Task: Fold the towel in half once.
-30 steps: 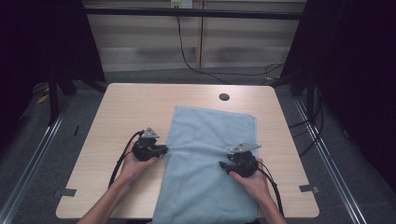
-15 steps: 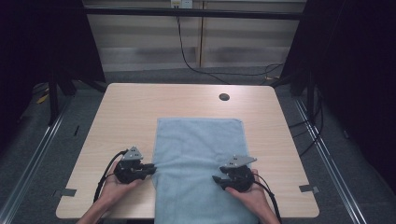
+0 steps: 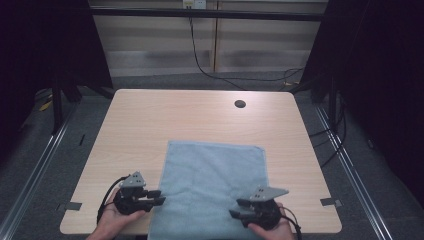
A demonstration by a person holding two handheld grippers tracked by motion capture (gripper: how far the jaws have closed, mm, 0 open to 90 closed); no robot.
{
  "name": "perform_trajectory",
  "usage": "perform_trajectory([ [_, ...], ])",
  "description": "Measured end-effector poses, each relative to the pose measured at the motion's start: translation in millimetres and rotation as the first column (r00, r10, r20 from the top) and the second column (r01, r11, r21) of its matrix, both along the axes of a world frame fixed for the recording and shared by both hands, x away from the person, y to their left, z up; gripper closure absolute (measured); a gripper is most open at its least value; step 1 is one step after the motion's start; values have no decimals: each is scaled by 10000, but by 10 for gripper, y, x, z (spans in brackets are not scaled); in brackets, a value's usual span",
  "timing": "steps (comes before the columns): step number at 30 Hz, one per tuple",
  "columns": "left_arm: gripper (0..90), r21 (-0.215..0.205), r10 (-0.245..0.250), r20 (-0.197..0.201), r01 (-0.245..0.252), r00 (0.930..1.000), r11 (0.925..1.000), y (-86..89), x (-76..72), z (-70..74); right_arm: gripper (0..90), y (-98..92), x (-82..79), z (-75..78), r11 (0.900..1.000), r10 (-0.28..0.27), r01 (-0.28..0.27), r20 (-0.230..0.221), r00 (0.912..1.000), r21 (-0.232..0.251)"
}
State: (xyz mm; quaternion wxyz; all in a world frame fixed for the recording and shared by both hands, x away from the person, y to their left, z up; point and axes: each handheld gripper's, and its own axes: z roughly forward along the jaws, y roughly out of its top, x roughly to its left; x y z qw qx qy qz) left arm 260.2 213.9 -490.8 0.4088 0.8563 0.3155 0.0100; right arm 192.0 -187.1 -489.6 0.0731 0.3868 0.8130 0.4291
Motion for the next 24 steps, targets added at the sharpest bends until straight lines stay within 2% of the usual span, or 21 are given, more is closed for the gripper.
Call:
perform_trajectory([
  [1,645,-84,118,34,-117,9999,9999,-12,66,18,522,0,0,0,10000,0,0,0,10000,0],
  [2,628,-124,315,223,-313,9993,9994,-53,220,36,522,-131,178,65,9991,-418,417,142,9990,78],
  [3,617,-124,315,223,-313,9993,9994,-53,220,36,522,-131,178,65,9991,-418,417,142,9990,78],
  [4,613,-95,476,204,-474,9987,9988,-79,301,42,516,-262,387,113,9957,-918,922,305,9953,-115],
  [5,604,-124,519,217,-517,9984,9986,-105,384,42,511,-325,499,129,9934,-1121,1128,310,9932,-210],
  [6,598,-200,580,196,-576,9981,9981,-130,463,36,508,-384,601,142,9902,-1350,1361,350,9902,-317],
  [7,598,-273,694,166,-689,9975,9972,-157,535,26,508,-384,601,142,9902,-1350,1361,350,9902,-317],
  [8,588,-263,765,168,-760,9969,9968,-184,602,9,495,-483,805,153,9848,-1678,1687,235,9855,-412],
  [9,588,-298,884,81,-881,9961,9957,-204,662,-16,495,-483,805,153,9848,-1678,1687,235,9855,-412],
  [11,589,-379,1073,-141,-1078,9941,9935,-249,736,-76,480,-553,997,147,9779,-2009,2016,188,9794,-559],
  [12,594,-189,1003,-136,-1005,9949,9948,-278,741,-104,464,-613,1191,127,9695,-2334,2311,-205,9722,-813],
  [13,593,76,801,278,-804,9964,9967,-315,693,-112,463,-637,1265,123,9637,-2496,2476,-80,9683,-1003],
  [14,592,76,801,278,-804,9964,9967,-315,693,-112,463,-637,1265,123,9637,-2496,2476,-80,9683,-1003],
  [15,590,47,727,214,-728,9971,9973,-306,654,-112,456,-669,1395,114,9545,-2757,2731,-52,9612,-1197],
  [16,590,47,727,214,-728,9971,9973,-306,654,-112,456,-669,1395,114,9545,-2757,2731,-52,9612,-1197],
  [17,590,24,669,273,-670,9974,9978,-295,639,-117,444,-675,1453,104,9489,-2859,2820,-81,9582,-1414],
  [18,591,-31,660,247,-660,9975,9978,-283,625,-119,443,-684,1502,83,9459,-2943,2916,23,9557,-1424],
  [19,591,-37,690,167,-689,9975,9976,-269,588,-115,434,-661,1549,26,9371,-3155,3130,88,9489,-1544],
  [20,591,-37,690,167,-689,9975,9976,-269,588,-115,434,-661,1549,26,9371,-3155,3130,88,9489,-1544],
  [22,590,52,617,179,-618,9979,9981,-258,559,-108,424,-616,1572,-39,9307,-3143,3110,140,9492,-1924],
  [24,576,-84,614,24,-614,9981,9981,-232,563,-110,419,-591,1584,-91,9320,-3102,3058,82,9506,-1944],
])
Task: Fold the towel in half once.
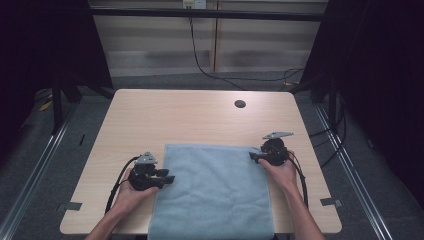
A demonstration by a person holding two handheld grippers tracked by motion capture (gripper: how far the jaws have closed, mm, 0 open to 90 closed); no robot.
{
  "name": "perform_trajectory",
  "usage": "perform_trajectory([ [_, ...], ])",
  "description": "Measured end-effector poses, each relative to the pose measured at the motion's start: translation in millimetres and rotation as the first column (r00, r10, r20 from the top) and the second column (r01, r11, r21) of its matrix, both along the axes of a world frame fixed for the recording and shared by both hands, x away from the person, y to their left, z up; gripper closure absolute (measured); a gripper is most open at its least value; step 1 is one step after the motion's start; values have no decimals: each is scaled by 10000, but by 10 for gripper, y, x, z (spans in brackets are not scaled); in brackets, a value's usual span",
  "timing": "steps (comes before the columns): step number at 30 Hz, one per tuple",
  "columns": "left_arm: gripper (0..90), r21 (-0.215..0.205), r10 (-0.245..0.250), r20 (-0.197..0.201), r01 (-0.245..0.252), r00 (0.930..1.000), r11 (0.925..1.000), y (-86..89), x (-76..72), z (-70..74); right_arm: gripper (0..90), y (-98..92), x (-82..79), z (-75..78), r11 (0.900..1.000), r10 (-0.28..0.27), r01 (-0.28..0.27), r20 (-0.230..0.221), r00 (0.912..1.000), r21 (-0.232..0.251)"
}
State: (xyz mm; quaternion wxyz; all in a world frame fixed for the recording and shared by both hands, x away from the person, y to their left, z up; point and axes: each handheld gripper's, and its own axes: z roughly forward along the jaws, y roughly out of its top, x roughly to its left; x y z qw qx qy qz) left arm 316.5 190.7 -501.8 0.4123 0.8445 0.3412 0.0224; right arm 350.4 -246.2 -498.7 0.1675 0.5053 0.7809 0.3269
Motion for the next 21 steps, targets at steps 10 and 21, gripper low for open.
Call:
perform_trajectory([
  [10,447,-345,799,-8,-799,9968,9962,63,313,106,777,94,-29,-2,9985,472,-473,-39,9989,-260],
  [21,390,-175,1609,-223,-1613,9867,9867,10,762,-22,856,122,-38,-16,9975,627,-623,-125,9980,342],
])
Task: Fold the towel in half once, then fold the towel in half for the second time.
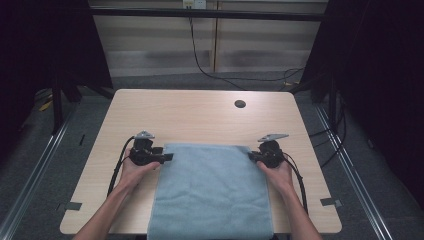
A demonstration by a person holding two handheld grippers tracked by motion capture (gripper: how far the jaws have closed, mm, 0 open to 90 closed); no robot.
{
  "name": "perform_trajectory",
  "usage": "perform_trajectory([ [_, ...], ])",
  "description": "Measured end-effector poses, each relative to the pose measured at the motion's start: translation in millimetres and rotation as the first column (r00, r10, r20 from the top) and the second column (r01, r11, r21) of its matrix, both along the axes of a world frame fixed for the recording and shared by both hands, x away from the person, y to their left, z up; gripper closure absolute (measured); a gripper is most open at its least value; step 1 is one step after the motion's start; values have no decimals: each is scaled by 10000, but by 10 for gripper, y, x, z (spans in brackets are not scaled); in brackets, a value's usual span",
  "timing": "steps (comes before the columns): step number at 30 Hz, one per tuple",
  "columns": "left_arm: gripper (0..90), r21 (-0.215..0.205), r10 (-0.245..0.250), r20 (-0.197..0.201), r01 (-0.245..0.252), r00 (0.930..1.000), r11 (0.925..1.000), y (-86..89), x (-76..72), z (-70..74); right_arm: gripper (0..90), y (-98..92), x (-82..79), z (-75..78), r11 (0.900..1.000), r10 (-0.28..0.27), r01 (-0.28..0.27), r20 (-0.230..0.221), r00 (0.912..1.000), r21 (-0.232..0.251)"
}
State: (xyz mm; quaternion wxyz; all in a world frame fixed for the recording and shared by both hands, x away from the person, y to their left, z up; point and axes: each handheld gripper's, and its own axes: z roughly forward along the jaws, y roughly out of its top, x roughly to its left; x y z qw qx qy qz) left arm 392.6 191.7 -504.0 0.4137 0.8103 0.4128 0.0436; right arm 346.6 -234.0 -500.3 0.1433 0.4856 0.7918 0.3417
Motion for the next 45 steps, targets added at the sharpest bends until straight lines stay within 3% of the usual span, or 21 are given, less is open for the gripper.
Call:
perform_trajectory([
  [3,376,716,-198,449,165,9988,9973,-140,24,3,856,17,-2,1,10000,62,-62,29,10000,-63],
  [5,378,890,-255,515,208,9983,9958,-179,20,8,856,19,-6,1,10000,63,-63,25,10000,-4],
  [6,417,1304,-433,804,325,9958,9909,-233,3,10,855,21,-12,0,10000,36,-36,39,10000,-5],
  [9,499,1744,-692,966,516,9929,9833,-260,-8,25,856,17,-12,-1,10000,44,-44,16,10000,22],
  [10,561,1693,-761,943,594,9926,9838,-264,-12,28,856,13,-8,-4,10000,68,-68,44,10000,29],
  [11,700,1681,-899,948,730,9914,9831,-268,-21,27,857,9,-3,-7,9999,72,-72,44,10000,87],
  [13,808,1384,-1112,879,984,9899,9855,-269,-39,13,857,5,0,-10,9998,71,-71,23,10000,168],
  [14,829,976,-1010,666,943,9927,9908,-240,-36,-4,859,-8,10,-17,9993,31,-30,-15,10000,374],
  [15,837,976,-1010,666,943,9927,9908,-240,-36,-4,861,-15,14,-17,9986,-24,27,-73,10000,520],
  [17,843,224,-779,115,776,9969,9967,-177,-9,-24,862,-38,22,-1,9961,-47,55,-97,9999,884],
  [20,845,-55,-767,70,768,9970,9970,-157,-5,-9,865,-75,28,79,9905,-160,142,117,9998,1365],
  [24,845,-1120,-643,185,660,9978,9915,-91,12,124,866,-113,40,191,9859,-127,57,405,9991,1671],
  [27,845,-1166,-685,535,744,9962,9904,-47,13,312,865,-109,53,350,9810,-81,-55,697,9975,1940],
  [29,845,-1451,-535,991,676,9936,9871,-5,33,558,866,-88,88,553,9793,-25,-198,1103,9939,2014],
  [30,845,-1451,-535,991,676,9936,9871,-5,33,558,866,-88,88,553,9793,-25,-198,1103,9939,2014],
  [32,845,-1683,-461,1253,670,9911,9835,24,63,728,866,-76,120,712,9765,-31,-272,1400,9901,2139],
  [33,845,-1710,-367,1554,634,9872,9832,40,102,884,866,-64,160,878,9771,-53,-305,1673,9859,2106],
  [37,845,-1896,-177,1853,534,9825,9804,66,184,1098,867,-63,242,1104,9758,-132,-314,2012,9795,2166],
  [39,845,-2175,78,2053,379,9787,9753,58,218,1213,867,-78,294,1288,9642,-415,-227,2350,9711,2642],
  [40,845,-2204,82,2154,404,9765,9746,53,238,1260,867,-78,294,1288,9642,-415,-227,2350,9711,2642],
  [45,839,-1883,93,2495,391,9683,9813,-7,328,1524,867,-113,391,1610,9702,-476,-212,2757,9601,2414],
])
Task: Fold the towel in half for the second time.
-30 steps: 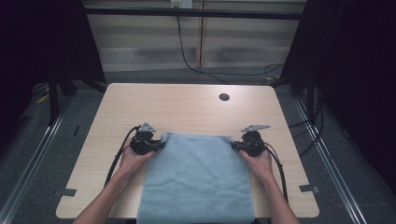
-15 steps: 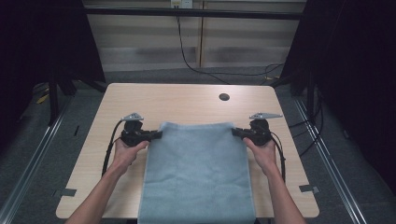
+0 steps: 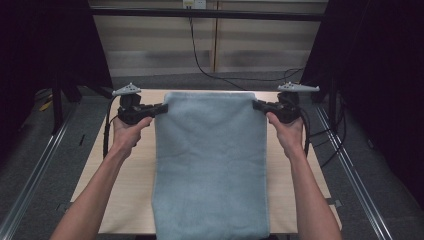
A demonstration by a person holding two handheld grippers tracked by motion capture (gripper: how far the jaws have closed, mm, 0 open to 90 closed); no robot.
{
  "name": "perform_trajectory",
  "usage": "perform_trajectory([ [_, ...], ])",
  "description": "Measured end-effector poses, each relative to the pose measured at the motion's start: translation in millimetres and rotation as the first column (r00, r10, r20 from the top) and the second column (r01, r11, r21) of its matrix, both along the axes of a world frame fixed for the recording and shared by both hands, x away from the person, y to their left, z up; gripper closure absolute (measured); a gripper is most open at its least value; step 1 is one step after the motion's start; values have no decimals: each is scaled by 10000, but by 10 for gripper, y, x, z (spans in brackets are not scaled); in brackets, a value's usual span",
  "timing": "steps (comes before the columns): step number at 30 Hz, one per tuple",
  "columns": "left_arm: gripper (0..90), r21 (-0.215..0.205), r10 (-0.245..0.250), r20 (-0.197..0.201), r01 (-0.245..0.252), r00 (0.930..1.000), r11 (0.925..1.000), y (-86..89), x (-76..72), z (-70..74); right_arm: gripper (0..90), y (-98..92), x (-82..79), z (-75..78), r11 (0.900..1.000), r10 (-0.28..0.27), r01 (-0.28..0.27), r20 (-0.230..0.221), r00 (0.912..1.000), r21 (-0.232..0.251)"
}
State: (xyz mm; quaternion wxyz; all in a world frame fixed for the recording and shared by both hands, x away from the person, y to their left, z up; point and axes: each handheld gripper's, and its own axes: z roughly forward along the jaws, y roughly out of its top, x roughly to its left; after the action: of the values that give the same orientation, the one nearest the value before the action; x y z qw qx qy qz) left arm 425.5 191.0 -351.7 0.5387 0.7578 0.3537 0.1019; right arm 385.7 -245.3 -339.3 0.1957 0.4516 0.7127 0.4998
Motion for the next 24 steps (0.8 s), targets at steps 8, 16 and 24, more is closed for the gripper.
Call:
perform_trajectory([
  [8,840,-326,-332,889,362,9955,9988,-24,-130,428,868,-38,-139,432,9999,92,-95,858,9963,34],
  [16,840,-136,-1533,706,1546,9857,9879,7,-652,91,868,45,-611,142,9942,1071,-1077,641,9922,61],
  [24,841,17,-2081,-214,2081,9779,9781,195,-1240,-357,868,141,-1357,-261,9772,2113,-2116,-197,9772,-165],
])
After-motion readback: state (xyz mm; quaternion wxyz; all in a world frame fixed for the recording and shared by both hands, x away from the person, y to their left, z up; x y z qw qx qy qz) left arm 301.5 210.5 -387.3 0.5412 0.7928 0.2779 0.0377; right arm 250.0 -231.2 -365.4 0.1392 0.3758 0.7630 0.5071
